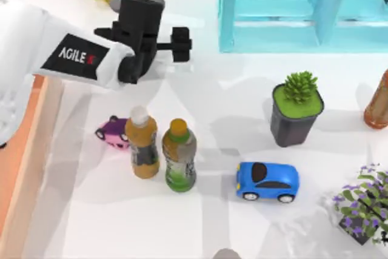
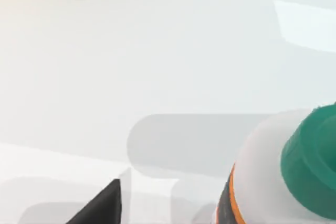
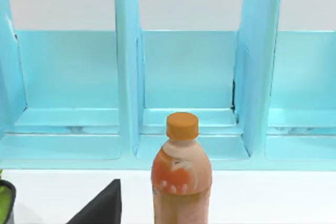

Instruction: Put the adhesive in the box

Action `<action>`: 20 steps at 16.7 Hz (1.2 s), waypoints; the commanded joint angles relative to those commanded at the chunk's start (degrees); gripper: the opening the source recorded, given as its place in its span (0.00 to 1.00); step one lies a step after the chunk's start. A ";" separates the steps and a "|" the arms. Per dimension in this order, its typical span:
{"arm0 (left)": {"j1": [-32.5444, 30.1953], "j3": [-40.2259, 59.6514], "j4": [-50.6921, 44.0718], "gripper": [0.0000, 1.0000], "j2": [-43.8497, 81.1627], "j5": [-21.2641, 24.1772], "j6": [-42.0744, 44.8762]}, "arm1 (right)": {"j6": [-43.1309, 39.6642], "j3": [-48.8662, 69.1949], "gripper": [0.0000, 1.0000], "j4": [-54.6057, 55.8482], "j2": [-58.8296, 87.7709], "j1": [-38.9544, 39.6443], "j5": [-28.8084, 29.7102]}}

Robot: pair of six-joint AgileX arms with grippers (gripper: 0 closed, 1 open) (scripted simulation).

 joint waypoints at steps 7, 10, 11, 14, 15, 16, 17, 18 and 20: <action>1.03 5.21 -0.03 1.00 5.04 0.91 0.62 | 0.00 0.00 1.00 0.00 0.00 0.00 0.00; 1.03 5.21 -0.03 0.77 5.04 0.91 0.62 | 0.00 0.00 1.00 0.00 0.00 0.00 0.00; 1.03 5.21 -0.03 0.70 5.04 0.91 0.62 | 0.00 0.00 1.00 0.00 0.00 0.00 0.00; 1.03 5.21 -0.03 0.47 5.04 0.91 0.62 | 0.00 0.00 1.00 0.00 0.00 0.00 0.00; 1.03 5.21 -0.03 0.40 5.04 0.91 0.62 | 0.00 0.00 1.00 0.00 0.00 0.00 0.00; 1.03 5.21 -0.03 0.32 5.04 0.91 0.62 | 0.00 0.00 1.00 0.00 0.00 0.00 0.00; 1.03 5.21 -0.03 0.25 5.04 0.91 0.62 | 0.00 0.00 1.00 0.00 0.00 0.00 0.00; 1.03 5.21 -0.03 0.17 5.04 0.91 0.62 | 0.00 0.00 1.00 0.00 0.00 0.00 0.00; 1.03 5.21 -0.03 0.02 5.04 0.91 0.62 | 0.00 0.00 1.00 0.00 0.00 0.00 0.00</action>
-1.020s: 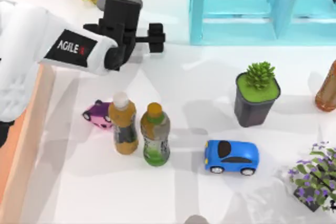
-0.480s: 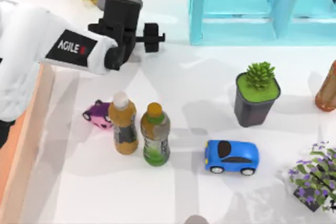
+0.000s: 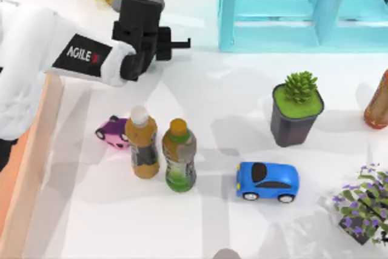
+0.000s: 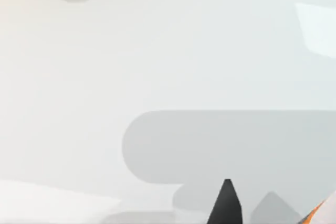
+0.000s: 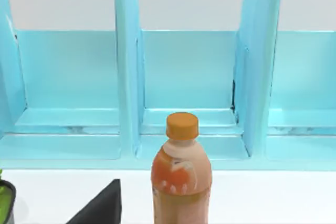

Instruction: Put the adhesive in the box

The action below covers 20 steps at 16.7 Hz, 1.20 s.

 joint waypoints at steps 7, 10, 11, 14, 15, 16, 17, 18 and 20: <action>0.00 0.00 0.00 0.00 0.00 0.00 0.00 | 0.00 0.00 1.00 0.00 0.00 0.00 0.00; -0.23 0.13 -0.20 0.00 -0.26 0.02 0.06 | 0.00 0.00 1.00 0.00 0.00 0.00 0.00; -0.29 0.57 -0.96 0.00 -0.92 0.03 0.08 | 0.00 0.00 1.00 0.00 0.00 0.00 0.00; -0.28 2.52 -6.48 0.00 -4.51 -0.02 0.08 | 0.00 0.00 1.00 0.00 0.00 0.00 0.00; -0.25 3.31 -9.21 0.00 -5.95 -0.06 0.07 | 0.00 0.00 1.00 0.00 0.00 0.00 0.00; -0.25 4.14 -11.90 0.00 -7.40 -0.11 0.06 | 0.00 0.00 1.00 0.00 0.00 0.00 0.00; -0.25 4.94 -14.12 0.00 -8.76 -0.14 0.07 | 0.00 0.00 1.00 0.00 0.00 0.00 0.00; -0.24 5.59 -15.73 0.00 -9.91 -0.17 0.06 | 0.00 0.00 1.00 0.00 0.00 0.00 0.00; -0.23 6.18 -17.13 0.00 -11.03 -0.19 0.05 | 0.00 0.00 1.00 0.00 0.00 0.00 0.00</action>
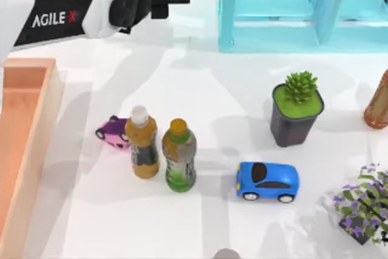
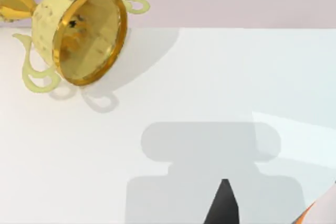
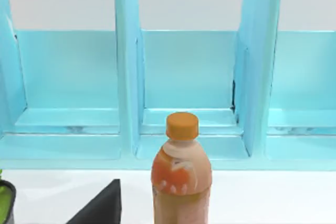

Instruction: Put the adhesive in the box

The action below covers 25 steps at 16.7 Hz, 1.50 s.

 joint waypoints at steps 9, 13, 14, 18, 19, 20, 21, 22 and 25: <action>9.44 -7.70 -0.37 0.00 -8.21 6.90 7.24 | 0.00 0.00 1.00 0.00 0.00 0.00 0.00; 25.42 -21.96 -1.88 0.00 -23.43 17.43 16.89 | 0.00 0.00 1.00 0.00 0.00 0.00 0.00; 29.81 -26.30 -2.36 0.00 -27.87 20.40 19.33 | 0.00 0.00 1.00 0.00 0.00 0.00 0.00; 45.90 -44.34 -4.39 0.00 -46.22 32.36 27.88 | 0.00 0.00 1.00 0.00 0.00 0.00 0.00; 49.00 -48.60 -4.86 0.00 -50.59 35.16 29.59 | 0.00 0.00 1.00 0.00 0.00 0.00 0.00; 51.63 -52.61 -5.31 0.00 -54.66 37.82 31.09 | 0.00 0.00 1.00 0.00 0.00 0.00 0.00; 53.73 -56.22 -5.71 0.00 -58.28 40.24 32.36 | 0.00 0.00 1.00 0.00 0.00 0.00 0.00; 55.39 -59.38 -6.07 0.00 -61.43 42.41 33.42 | 0.00 0.00 1.00 0.00 0.00 0.00 0.00; 58.19 -65.43 -6.81 0.00 -67.44 46.88 35.35 | 0.00 0.00 1.00 0.00 0.00 0.00 0.00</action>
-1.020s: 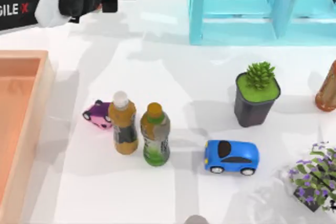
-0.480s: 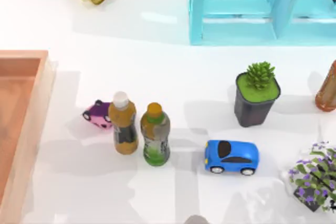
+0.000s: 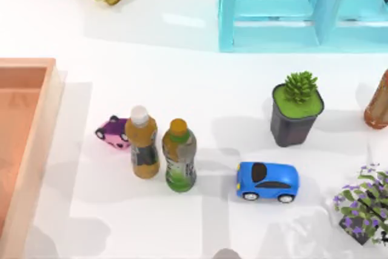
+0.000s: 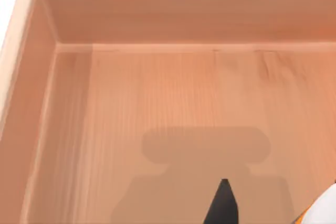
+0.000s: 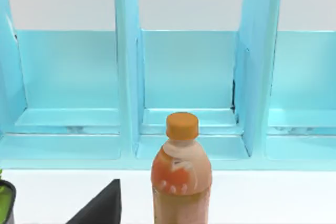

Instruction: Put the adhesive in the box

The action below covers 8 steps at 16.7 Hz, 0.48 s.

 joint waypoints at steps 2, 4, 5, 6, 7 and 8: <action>0.36 -0.98 -0.13 0.00 -0.97 0.78 0.29 | 0.00 0.00 1.00 0.00 0.00 0.00 0.00; 0.36 -0.98 -0.13 0.00 -0.97 0.78 0.29 | 0.00 0.00 1.00 0.00 0.00 0.00 0.00; 0.36 -0.98 -0.13 0.00 -0.97 0.78 0.29 | 0.00 0.00 1.00 0.00 0.00 0.00 0.00; 0.13 -0.90 -0.07 0.00 -0.67 0.62 0.31 | 0.00 0.00 1.00 0.00 0.00 0.00 0.00; 0.06 -0.89 0.10 0.00 -0.51 0.58 0.29 | 0.00 0.00 1.00 0.00 0.00 0.00 0.00; -0.22 -0.88 0.86 0.00 0.25 0.39 0.16 | 0.00 0.00 1.00 0.00 0.00 0.00 0.00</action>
